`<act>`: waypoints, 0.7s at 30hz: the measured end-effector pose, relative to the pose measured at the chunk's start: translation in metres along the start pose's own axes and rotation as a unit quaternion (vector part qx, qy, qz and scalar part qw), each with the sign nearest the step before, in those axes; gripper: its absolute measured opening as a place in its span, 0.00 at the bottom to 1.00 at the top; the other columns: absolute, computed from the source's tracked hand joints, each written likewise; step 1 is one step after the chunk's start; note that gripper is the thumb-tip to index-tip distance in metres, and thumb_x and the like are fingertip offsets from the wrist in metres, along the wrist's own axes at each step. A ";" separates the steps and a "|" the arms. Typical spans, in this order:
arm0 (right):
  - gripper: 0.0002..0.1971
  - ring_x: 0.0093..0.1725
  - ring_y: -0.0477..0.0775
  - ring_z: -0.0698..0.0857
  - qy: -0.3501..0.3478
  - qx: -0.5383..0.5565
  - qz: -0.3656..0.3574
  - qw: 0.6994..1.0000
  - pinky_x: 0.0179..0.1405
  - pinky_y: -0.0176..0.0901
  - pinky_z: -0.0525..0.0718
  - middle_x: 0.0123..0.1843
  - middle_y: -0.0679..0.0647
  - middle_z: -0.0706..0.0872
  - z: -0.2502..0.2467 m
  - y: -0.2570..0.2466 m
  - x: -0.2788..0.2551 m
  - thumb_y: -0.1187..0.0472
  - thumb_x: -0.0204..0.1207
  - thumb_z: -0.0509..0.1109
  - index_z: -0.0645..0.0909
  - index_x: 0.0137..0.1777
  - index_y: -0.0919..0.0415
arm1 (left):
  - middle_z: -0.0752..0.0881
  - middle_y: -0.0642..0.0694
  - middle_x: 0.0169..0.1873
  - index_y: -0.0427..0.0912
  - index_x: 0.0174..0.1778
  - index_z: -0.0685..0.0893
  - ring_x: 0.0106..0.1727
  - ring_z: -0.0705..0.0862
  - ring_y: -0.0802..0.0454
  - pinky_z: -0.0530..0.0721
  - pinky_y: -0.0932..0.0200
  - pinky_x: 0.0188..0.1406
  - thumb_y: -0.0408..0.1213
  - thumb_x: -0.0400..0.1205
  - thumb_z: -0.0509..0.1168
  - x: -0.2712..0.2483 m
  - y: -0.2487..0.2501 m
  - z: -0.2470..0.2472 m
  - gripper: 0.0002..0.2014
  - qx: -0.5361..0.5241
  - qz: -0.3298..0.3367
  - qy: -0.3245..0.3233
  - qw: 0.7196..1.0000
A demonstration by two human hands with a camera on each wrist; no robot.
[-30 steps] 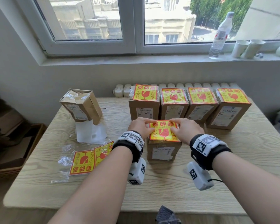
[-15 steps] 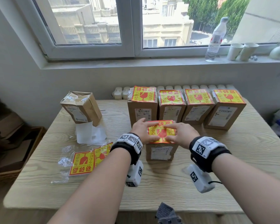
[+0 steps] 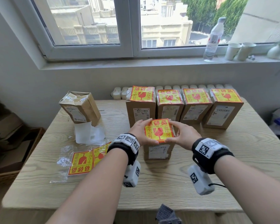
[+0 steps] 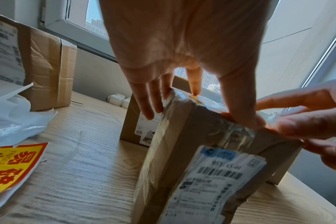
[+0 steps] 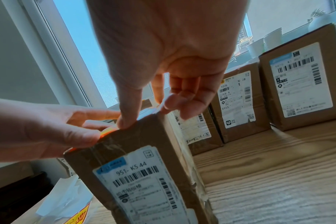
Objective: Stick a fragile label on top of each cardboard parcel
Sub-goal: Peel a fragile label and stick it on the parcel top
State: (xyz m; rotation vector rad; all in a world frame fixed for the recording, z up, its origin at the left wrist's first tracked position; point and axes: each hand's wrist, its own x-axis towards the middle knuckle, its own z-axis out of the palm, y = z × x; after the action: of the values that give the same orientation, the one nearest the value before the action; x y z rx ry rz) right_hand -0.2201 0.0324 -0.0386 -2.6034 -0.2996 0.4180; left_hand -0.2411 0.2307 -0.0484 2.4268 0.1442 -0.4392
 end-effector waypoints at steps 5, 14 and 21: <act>0.45 0.50 0.50 0.84 0.010 0.031 0.024 0.999 0.54 0.51 0.86 0.47 0.46 0.82 0.002 0.005 0.003 0.39 0.66 0.76 0.62 0.80 0.49 | 0.65 0.46 0.82 0.54 0.85 0.48 0.79 0.68 0.46 0.72 0.44 0.74 0.56 0.64 0.79 0.000 -0.008 -0.002 0.59 -0.117 -0.049 0.016 0.992; 0.20 0.40 0.50 0.91 -0.017 0.105 0.082 0.991 0.45 0.49 0.91 0.44 0.51 0.88 0.006 0.002 0.008 0.50 0.80 0.67 0.78 0.69 0.56 | 0.87 0.40 0.58 0.39 0.62 0.82 0.59 0.87 0.45 0.87 0.47 0.58 0.39 0.84 0.64 -0.004 -0.004 -0.006 0.13 -0.192 -0.124 -0.006 0.973; 0.10 0.38 0.51 0.91 0.009 0.120 0.072 0.990 0.45 0.51 0.91 0.40 0.53 0.90 0.000 -0.016 0.010 0.53 0.80 0.68 0.84 0.54 0.57 | 0.84 0.50 0.54 0.45 0.68 0.75 0.59 0.82 0.51 0.81 0.50 0.64 0.33 0.70 0.79 -0.016 -0.001 -0.023 0.32 -0.222 -0.074 -0.048 0.971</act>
State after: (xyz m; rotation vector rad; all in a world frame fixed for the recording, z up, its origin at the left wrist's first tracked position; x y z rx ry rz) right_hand -0.2128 0.0486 -0.0328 -2.3986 -0.0504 0.4513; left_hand -0.2499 0.2460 -0.0270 1.9586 0.3445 -0.5271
